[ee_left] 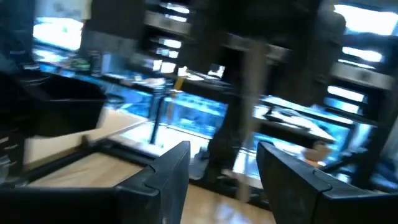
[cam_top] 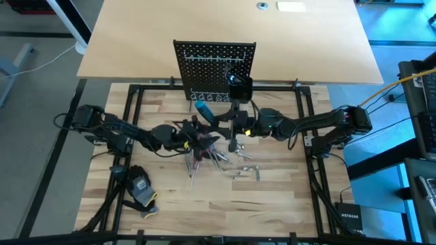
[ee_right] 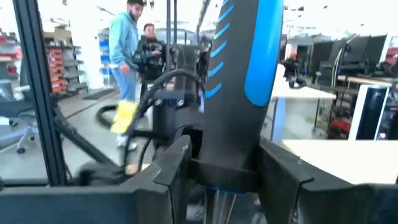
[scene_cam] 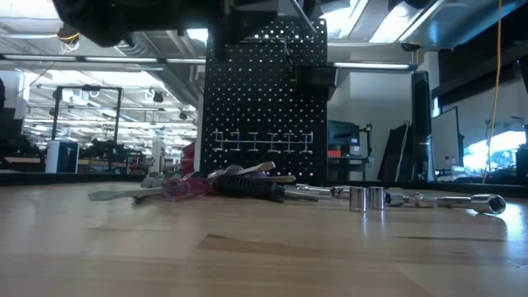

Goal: Hang tools onto peg board
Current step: Hang the blue screwdriver on the peg board

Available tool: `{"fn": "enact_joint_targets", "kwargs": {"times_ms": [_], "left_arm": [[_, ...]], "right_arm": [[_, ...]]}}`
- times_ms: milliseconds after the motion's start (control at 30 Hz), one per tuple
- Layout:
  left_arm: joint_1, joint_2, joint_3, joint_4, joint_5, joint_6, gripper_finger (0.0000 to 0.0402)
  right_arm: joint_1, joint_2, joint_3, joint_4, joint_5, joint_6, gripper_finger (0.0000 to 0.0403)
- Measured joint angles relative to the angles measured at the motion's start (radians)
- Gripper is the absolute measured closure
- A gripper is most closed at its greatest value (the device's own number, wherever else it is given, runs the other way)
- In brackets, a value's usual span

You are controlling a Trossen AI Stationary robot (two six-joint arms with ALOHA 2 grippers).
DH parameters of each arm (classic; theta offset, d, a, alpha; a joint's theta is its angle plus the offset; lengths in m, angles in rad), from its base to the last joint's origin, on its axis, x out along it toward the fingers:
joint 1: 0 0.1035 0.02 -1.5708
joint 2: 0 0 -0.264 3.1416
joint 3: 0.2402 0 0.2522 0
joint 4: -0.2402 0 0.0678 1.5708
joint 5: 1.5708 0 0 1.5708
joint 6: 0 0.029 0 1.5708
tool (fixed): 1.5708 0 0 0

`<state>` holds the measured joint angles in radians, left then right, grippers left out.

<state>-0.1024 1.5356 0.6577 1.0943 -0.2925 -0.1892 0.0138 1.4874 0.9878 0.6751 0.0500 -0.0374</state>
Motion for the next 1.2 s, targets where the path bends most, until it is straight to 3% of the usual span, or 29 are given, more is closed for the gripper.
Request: {"fn": "enact_joint_targets", "kwargs": {"times_ms": [400,633,800,1067,1200], "left_arm": [[0.007,0.032,0.096,-0.007,0.086,0.115,0.0227],[-0.010,0.040,0.158,-0.060,0.131,0.220,0.0230],[-0.016,0.041,0.158,-0.135,0.129,0.215,0.0269],[-0.018,0.040,0.158,-0.186,0.130,0.229,0.0383],[-0.018,0.039,0.158,-0.196,0.133,0.228,0.0388]], "right_arm": [[0.000,0.002,0.000,0.043,-0.096,-0.006,0.0258],[0.000,0.022,0.000,0.170,-0.135,-0.003,0.0258],[0.022,0.025,0.000,0.165,-0.148,-0.024,0.0258],[0.033,0.025,0.000,0.157,-0.153,-0.070,0.0258],[0.033,0.025,0.000,0.139,-0.155,-0.073,0.0256]]}}
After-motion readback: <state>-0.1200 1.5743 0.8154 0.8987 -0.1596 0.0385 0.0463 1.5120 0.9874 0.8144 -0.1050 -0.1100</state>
